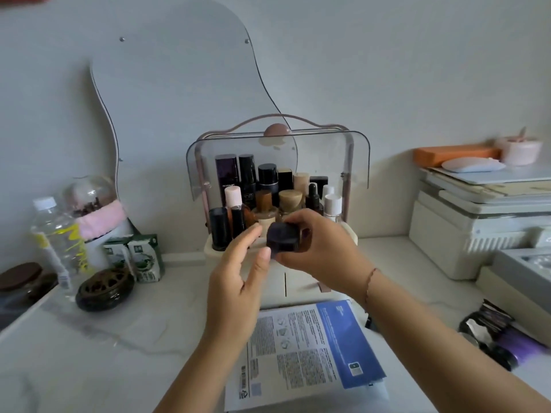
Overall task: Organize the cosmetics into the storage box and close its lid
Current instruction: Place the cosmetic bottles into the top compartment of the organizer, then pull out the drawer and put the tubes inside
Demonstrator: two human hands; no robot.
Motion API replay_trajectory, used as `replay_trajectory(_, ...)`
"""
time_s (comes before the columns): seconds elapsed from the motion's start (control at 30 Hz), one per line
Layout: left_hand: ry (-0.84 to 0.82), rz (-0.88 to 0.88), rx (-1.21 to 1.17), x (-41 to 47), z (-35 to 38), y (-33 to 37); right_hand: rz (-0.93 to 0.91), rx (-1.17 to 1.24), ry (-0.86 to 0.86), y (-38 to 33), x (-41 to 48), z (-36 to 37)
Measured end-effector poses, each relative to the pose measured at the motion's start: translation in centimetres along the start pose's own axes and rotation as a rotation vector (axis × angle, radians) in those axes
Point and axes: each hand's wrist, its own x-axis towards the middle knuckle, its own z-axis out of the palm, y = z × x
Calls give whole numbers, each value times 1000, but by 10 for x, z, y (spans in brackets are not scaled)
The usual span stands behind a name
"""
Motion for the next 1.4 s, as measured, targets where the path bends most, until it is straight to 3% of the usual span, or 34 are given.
replay_trajectory(0.13,283,5,124,5,-10,-21,-19,-131,50,-8,22,10)
replay_trajectory(0.23,324,-34,132,15,-18,-31,-23,-291,-25,-11,37,15)
replay_trajectory(0.4,141,-223,95,39,-33,-50,37,-369,-207,-11,50,28)
replay_trajectory(0.57,-54,-239,120,55,-47,-58,74,-440,-325,-13,53,28)
replay_trajectory(0.87,-110,-238,50,67,-50,-56,94,-600,-426,-11,50,36)
replay_trajectory(1.07,-102,-250,-1,66,-51,-61,74,-487,-290,-3,37,38)
replay_trajectory(1.23,49,-260,51,48,-50,-60,-106,-242,10,1,-19,33)
replay_trajectory(1.33,258,-286,49,9,-44,-58,-40,-133,160,17,-69,25)
replay_trajectory(1.4,293,-366,13,-20,-34,-56,60,-74,222,33,-98,19)
